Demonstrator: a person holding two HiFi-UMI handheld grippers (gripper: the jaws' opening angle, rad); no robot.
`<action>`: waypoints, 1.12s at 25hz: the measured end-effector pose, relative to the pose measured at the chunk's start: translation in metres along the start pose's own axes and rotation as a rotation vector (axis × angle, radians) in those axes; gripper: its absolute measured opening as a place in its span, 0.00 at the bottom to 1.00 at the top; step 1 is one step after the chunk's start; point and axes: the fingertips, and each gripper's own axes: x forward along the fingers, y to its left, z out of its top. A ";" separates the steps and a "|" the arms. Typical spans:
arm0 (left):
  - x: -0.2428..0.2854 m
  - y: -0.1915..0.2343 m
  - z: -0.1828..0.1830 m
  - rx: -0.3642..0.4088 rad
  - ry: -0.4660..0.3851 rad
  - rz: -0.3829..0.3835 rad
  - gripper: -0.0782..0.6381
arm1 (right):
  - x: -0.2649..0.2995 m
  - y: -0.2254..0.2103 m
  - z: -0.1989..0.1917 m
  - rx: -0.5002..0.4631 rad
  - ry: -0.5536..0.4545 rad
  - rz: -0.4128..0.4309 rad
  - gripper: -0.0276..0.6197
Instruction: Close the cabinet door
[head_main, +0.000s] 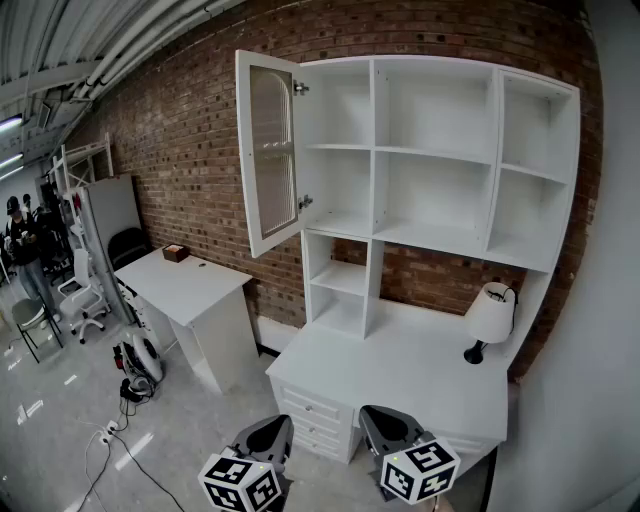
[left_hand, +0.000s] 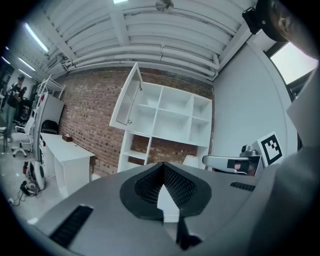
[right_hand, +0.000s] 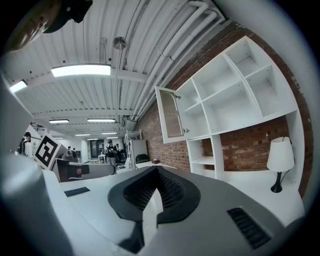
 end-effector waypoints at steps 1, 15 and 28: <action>0.002 0.002 0.001 0.000 0.001 -0.001 0.12 | 0.002 -0.001 0.001 0.000 0.000 0.000 0.08; 0.017 0.011 -0.003 -0.002 -0.012 -0.003 0.12 | 0.012 -0.010 0.005 -0.001 -0.016 -0.001 0.08; 0.038 -0.009 -0.007 0.016 -0.022 0.018 0.12 | 0.004 -0.039 0.008 0.017 -0.020 0.040 0.08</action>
